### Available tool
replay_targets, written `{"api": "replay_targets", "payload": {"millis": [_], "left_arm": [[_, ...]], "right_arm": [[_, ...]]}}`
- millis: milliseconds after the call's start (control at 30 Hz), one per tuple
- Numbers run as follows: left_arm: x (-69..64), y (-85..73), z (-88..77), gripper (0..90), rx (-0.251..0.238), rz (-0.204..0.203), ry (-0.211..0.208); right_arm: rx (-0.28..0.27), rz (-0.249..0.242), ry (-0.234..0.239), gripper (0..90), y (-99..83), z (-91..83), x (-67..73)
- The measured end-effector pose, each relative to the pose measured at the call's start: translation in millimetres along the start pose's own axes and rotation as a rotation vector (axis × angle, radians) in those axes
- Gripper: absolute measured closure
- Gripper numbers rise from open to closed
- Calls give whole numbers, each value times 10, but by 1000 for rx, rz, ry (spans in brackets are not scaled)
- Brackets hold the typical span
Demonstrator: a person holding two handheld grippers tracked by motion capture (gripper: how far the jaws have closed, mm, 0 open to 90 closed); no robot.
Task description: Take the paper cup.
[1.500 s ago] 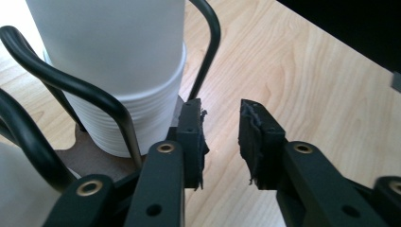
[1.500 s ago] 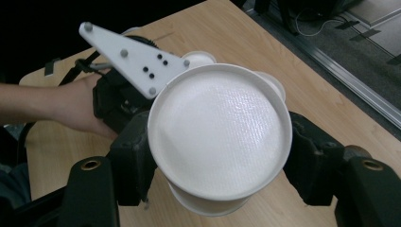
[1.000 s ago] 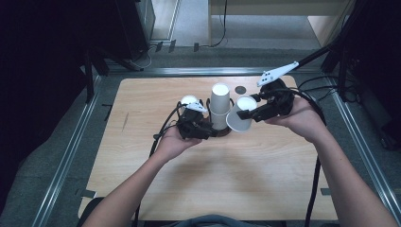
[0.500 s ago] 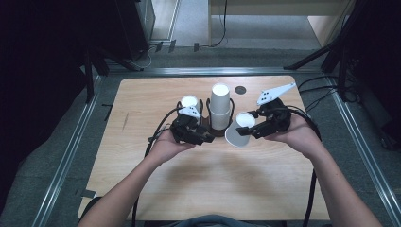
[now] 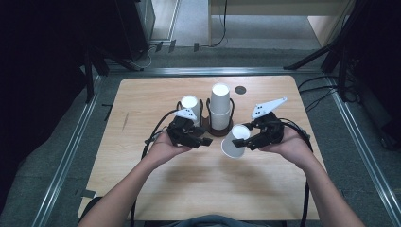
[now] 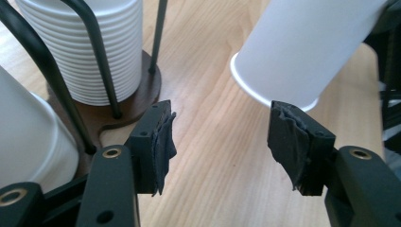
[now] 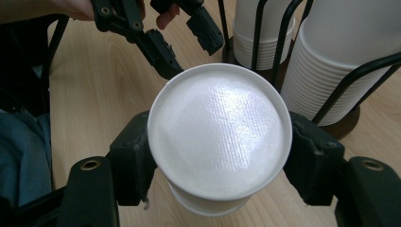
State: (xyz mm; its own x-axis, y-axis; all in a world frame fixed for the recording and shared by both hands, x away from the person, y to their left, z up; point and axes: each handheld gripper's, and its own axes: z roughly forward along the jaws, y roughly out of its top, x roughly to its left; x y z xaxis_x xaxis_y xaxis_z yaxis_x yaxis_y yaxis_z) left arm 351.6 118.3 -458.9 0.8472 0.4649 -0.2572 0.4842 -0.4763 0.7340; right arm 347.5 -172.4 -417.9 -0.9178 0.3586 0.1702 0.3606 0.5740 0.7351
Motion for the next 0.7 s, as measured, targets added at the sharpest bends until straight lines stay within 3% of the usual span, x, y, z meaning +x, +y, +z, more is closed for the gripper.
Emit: {"api": "replay_targets", "payload": {"millis": [100, 200, 400, 567, 700], "left_arm": [[-2, -26, -4, 347, 4, 0, -21], [-22, -57, -3, 275, 10, 26, -26], [-28, -101, 7, 235, 26, 50, -41], [-36, -99, 26, 148, 25, 35, -100], [-49, -101, 63, 135, 23, 40, -147]], "right_arm": [[-10, -2, 9, 334, -39, 51, 0], [-22, 1, 22, 334, -65, 90, -4], [-51, 13, 59, 334, -145, 204, -5], [-62, 17, 70, 334, -150, 262, 8], [-66, 13, 64, 334, -165, 298, 20]]}}
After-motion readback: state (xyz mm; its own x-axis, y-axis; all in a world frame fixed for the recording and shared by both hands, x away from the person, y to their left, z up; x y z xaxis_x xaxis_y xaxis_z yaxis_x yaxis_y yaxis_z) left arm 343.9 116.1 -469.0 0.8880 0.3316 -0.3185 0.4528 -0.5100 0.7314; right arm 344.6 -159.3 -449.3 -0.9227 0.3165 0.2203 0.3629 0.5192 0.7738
